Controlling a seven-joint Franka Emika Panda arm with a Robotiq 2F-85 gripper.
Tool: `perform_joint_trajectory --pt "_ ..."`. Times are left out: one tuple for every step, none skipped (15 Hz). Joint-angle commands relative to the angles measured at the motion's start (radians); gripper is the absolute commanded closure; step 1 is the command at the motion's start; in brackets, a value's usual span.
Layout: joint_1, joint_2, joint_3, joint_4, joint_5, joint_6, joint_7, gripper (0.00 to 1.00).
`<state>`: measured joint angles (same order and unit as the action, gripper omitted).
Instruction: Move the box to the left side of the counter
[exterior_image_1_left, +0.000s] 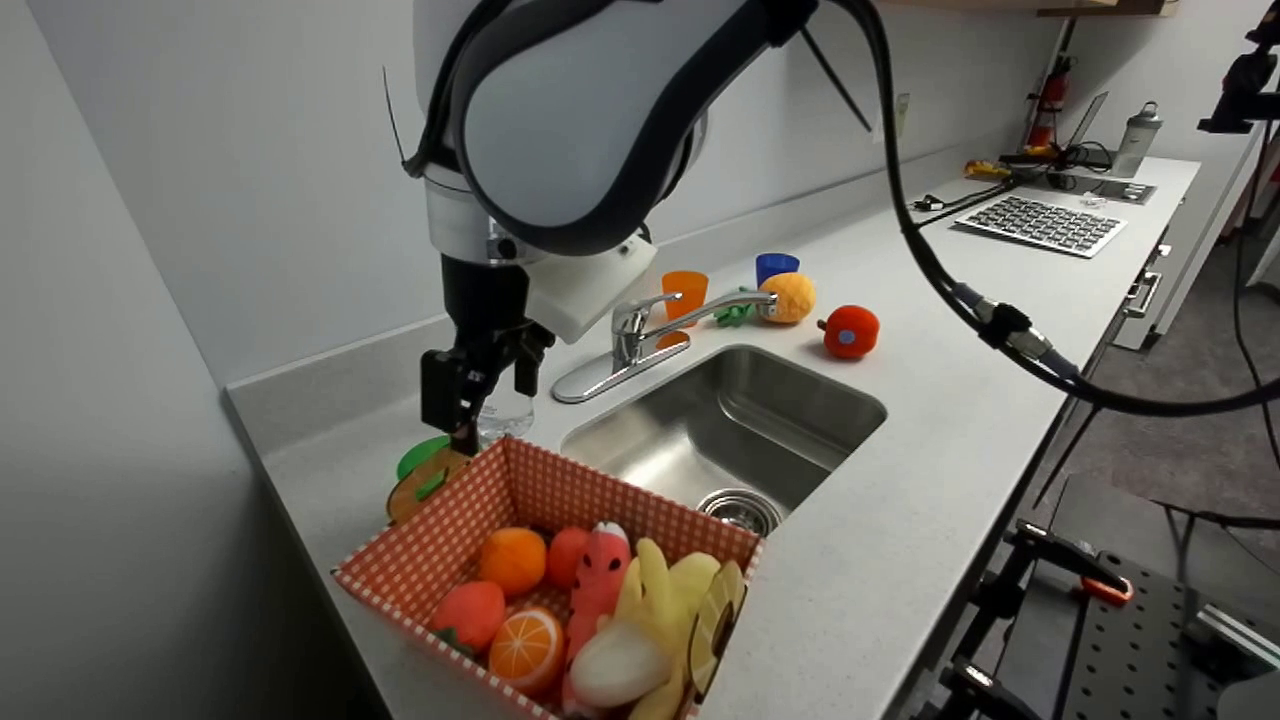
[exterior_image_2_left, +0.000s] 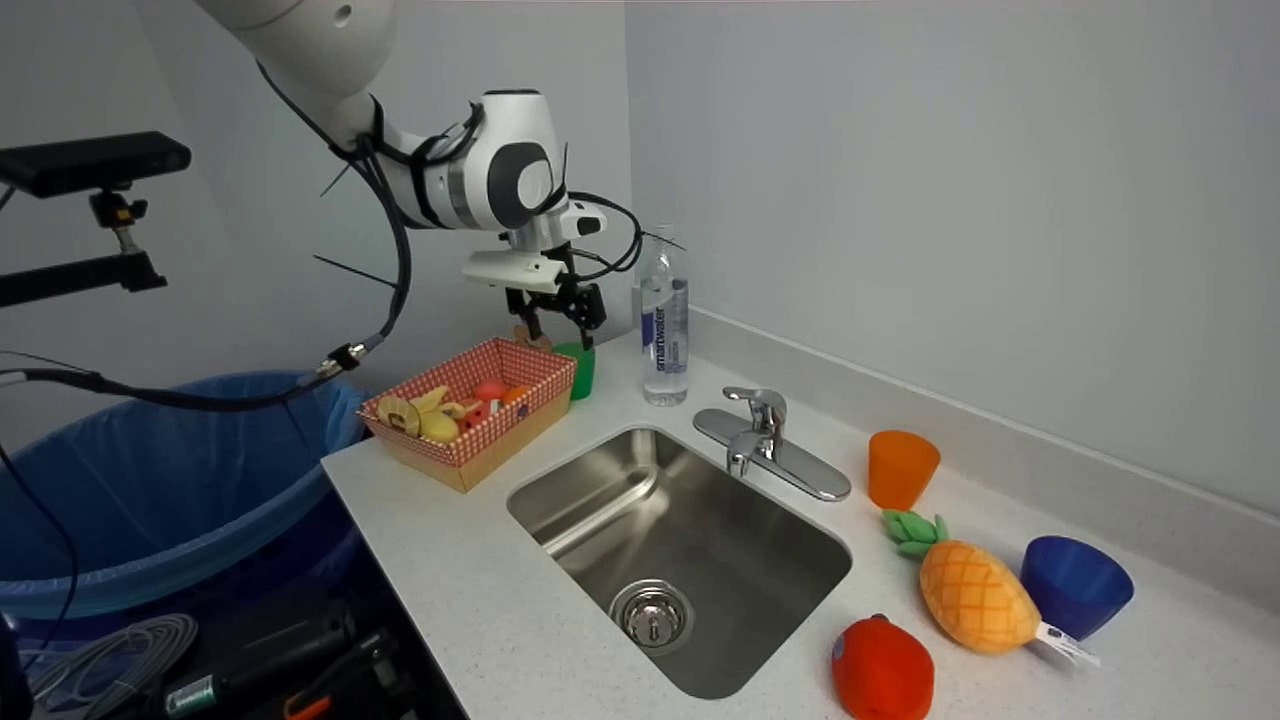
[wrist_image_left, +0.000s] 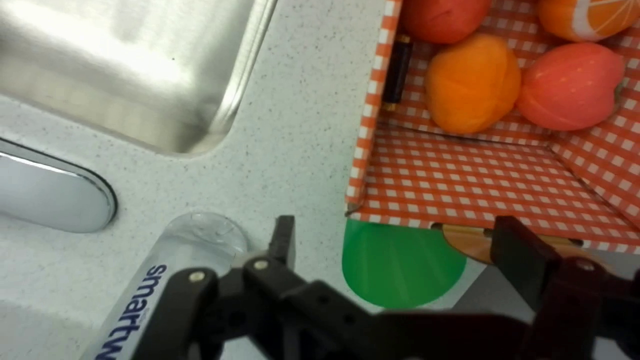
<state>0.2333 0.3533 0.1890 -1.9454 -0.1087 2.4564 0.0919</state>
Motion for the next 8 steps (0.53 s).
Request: perform_joint_trajectory --pt "0.003 -0.051 0.005 -0.039 0.025 0.030 -0.015 0.00" --pt "0.003 -0.057 0.006 -0.040 0.025 0.032 -0.014 0.00" --pt "0.003 -0.060 0.008 -0.040 0.027 0.032 -0.014 0.00" --pt "0.001 -0.064 0.010 -0.039 0.034 0.027 -0.013 0.00" --pt "0.003 -0.063 0.009 -0.031 0.047 0.009 0.012 0.00" --pt "0.009 -0.031 0.000 -0.001 0.020 0.000 -0.002 0.00" --pt "0.008 -0.033 0.001 -0.001 0.029 0.000 -0.002 0.00" --pt "0.008 -0.034 0.001 -0.001 0.031 0.000 -0.002 0.00"
